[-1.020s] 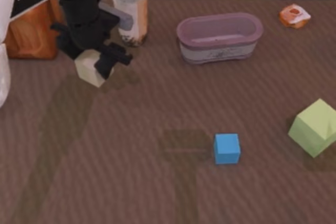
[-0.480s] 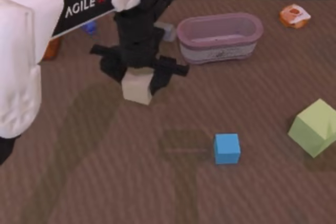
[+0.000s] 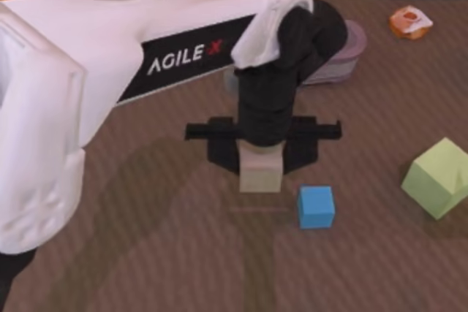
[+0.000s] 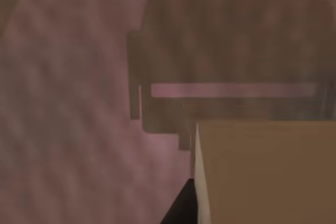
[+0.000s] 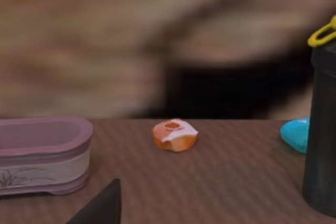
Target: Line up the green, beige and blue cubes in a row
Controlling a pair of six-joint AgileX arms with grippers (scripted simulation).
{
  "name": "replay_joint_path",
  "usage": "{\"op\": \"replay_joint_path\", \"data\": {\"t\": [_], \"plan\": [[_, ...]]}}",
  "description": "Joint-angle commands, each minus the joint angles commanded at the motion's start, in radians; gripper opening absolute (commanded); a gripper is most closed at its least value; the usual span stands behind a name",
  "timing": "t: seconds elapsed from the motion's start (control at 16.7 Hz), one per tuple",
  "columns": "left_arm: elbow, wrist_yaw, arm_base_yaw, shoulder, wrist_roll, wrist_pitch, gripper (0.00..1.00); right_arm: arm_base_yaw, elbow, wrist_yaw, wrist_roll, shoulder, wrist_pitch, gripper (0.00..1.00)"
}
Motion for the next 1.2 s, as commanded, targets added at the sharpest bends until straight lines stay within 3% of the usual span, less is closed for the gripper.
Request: {"op": "replay_joint_path", "data": {"t": [0.48,0.96,1.2], "plan": [[-0.015,-0.002,-0.031,-0.013,-0.056,0.008,0.00,0.000,0.000,0.000,0.000,0.000,0.000,1.00],[-0.162,-0.001,-0.032,0.050,-0.055,0.221,0.00,0.000,0.000,0.000,0.000,0.000,0.000,1.00],[-0.177,-0.001,-0.032,0.057,-0.055,0.242,0.00,0.000,0.000,0.000,0.000,0.000,0.000,1.00]]}}
